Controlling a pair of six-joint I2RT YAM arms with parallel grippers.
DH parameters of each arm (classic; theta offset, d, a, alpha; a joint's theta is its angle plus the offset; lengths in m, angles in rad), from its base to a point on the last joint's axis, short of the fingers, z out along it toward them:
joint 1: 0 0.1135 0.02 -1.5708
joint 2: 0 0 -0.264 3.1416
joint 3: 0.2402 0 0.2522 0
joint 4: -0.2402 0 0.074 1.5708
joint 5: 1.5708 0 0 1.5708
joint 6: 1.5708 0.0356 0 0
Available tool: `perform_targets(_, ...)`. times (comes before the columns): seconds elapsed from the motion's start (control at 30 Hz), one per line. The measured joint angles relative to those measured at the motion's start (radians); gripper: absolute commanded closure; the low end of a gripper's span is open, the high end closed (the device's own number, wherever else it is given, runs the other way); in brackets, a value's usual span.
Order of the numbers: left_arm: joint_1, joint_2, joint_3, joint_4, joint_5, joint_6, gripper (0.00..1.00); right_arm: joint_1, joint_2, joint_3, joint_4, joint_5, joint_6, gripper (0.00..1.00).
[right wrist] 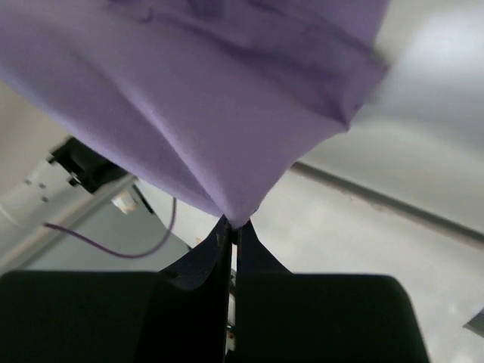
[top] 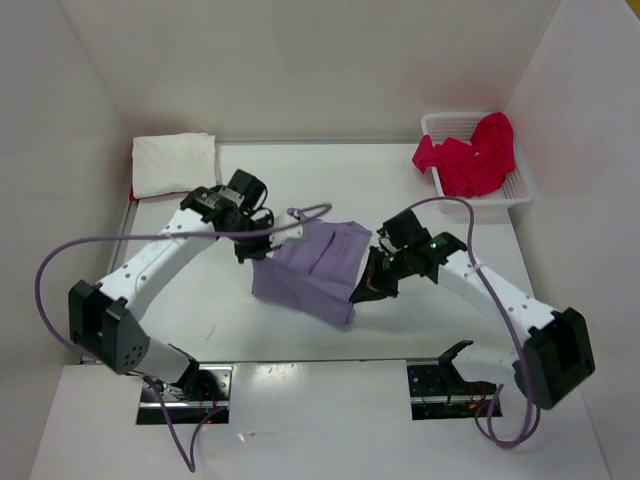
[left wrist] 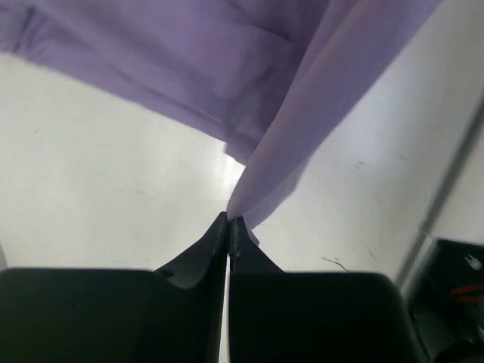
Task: Fold and stack the t-shirts
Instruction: Fold the long partially folded tshirt into a neat square
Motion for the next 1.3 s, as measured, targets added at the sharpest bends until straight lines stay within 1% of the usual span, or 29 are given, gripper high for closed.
perform_targets(0.03,0.040,0.042,0.029,0.037,0.006,-0.013,1.00,-0.045,0.045,0.019,0.001,-0.013,-0.033,1.00)
perform_targets(0.1,0.081,0.094,0.058,0.092,0.010,-0.035,1.00,-0.105,0.117,0.058,0.005,-0.039,-0.092,1.00)
perform_targets(0.23,0.094,0.196,0.133,0.147,0.015,-0.064,1.00,-0.209,0.265,0.129,0.014,-0.097,-0.209,1.00)
perform_targets(0.33,0.106,0.302,0.259,0.163,0.035,-0.091,1.00,-0.260,0.353,0.182,0.010,-0.114,-0.264,1.00)
perform_targets(0.47,0.134,0.398,0.394,0.205,0.057,-0.122,1.00,-0.306,0.407,0.263,0.014,-0.142,-0.310,1.00)
perform_targets(0.6,0.141,0.440,0.443,0.218,0.061,-0.141,1.00,-0.340,0.462,0.310,0.022,-0.188,-0.349,1.00)
perform_targets(0.77,0.143,0.500,0.460,0.242,0.072,-0.167,1.00,-0.421,0.568,0.317,0.051,-0.215,-0.373,1.00)
perform_targets(0.87,0.143,0.539,0.468,0.279,0.077,-0.189,1.00,-0.449,0.623,0.336,0.068,-0.230,-0.377,1.00)
perform_targets(0.93,0.144,0.560,0.469,0.305,0.076,-0.199,0.97,-0.451,0.660,0.356,0.087,-0.236,-0.383,1.00)
perform_targets(0.97,0.145,0.570,0.470,0.320,0.075,-0.204,0.97,-0.451,0.678,0.365,0.094,-0.239,-0.383,0.96)
perform_targets(1.0,0.145,0.580,0.471,0.336,0.072,-0.217,0.94,-0.452,0.696,0.372,0.104,-0.241,-0.382,0.82)
perform_targets(1.07,0.146,0.600,0.475,0.369,0.064,-0.230,0.91,-0.454,0.732,0.380,0.140,-0.243,-0.377,0.73)
perform_targets(1.1,0.147,0.611,0.475,0.387,0.055,-0.245,0.83,-0.457,0.748,0.384,0.151,-0.241,-0.371,0.65)
perform_targets(1.17,0.147,0.632,0.475,0.427,0.032,-0.266,0.81,-0.463,0.776,0.404,0.171,-0.225,-0.363,0.60)
perform_targets(1.2,0.148,0.644,0.475,0.447,0.020,-0.276,0.81,-0.467,0.787,0.419,0.176,-0.211,-0.361,0.56)
perform_targets(1.23,0.149,0.657,0.476,0.466,0.001,-0.295,0.78,-0.471,0.795,0.443,0.183,-0.190,-0.356,0.50)
perform_targets(1.27,0.152,0.669,0.476,0.485,-0.017,-0.309,0.60,-0.475,0.797,0.462,0.193,-0.170,-0.351,0.50)
perform_targets(1.3,0.156,0.681,0.476,0.503,-0.034,-0.328,0.54,-0.478,0.797,0.484,0.208,-0.142,-0.348,0.50)
